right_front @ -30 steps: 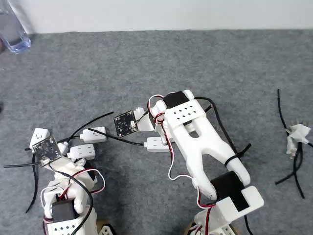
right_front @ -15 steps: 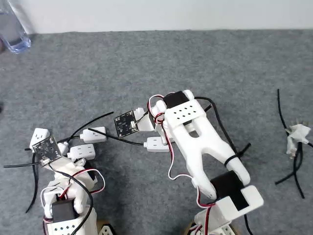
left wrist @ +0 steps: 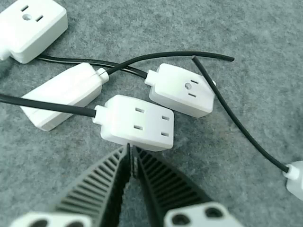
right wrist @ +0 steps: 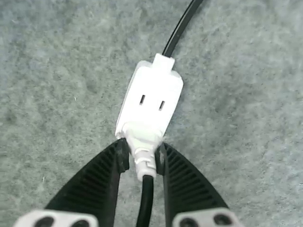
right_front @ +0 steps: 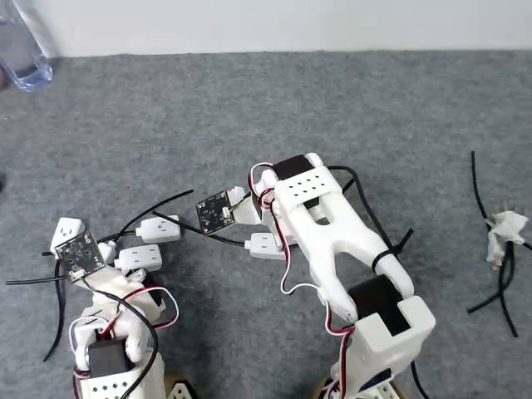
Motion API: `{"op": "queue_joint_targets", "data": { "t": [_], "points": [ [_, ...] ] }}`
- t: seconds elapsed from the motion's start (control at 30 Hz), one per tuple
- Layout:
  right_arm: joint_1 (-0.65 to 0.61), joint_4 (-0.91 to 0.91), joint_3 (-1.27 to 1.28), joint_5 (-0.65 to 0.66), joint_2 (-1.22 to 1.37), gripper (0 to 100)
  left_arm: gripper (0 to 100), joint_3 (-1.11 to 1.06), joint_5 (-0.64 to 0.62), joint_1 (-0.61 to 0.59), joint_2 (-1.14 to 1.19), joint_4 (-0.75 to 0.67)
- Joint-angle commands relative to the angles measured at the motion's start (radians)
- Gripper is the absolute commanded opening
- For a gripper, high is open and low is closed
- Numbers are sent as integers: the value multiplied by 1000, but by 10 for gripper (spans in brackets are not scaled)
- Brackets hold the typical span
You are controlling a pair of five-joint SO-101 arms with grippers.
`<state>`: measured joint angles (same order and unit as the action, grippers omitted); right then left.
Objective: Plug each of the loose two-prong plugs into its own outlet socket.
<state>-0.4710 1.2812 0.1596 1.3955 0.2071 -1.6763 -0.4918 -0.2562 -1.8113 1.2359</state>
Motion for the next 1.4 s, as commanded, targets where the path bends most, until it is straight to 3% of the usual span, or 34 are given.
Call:
{"op": "queue_joint_targets", "data": {
  "t": [0.0,0.53,0.7,0.77,1.03,1.37],
  "points": [
    [12,4,-21,-6,42,9,13,2,9,-6,-11,3],
    [13,-44,-25,-72,203,9,13,2,9,-6,-11,2],
    [-5,-4,-66,-189,119,18,13,1,9,-6,-11,-2],
    [-25,25,-78,-219,58,61,13,1,9,-3,-11,-2],
    [-102,143,-72,-269,-120,385,13,1,9,-6,-11,-2],
    [-143,88,-72,-417,-85,373,13,1,9,-6,-11,-2]
  ]
}}
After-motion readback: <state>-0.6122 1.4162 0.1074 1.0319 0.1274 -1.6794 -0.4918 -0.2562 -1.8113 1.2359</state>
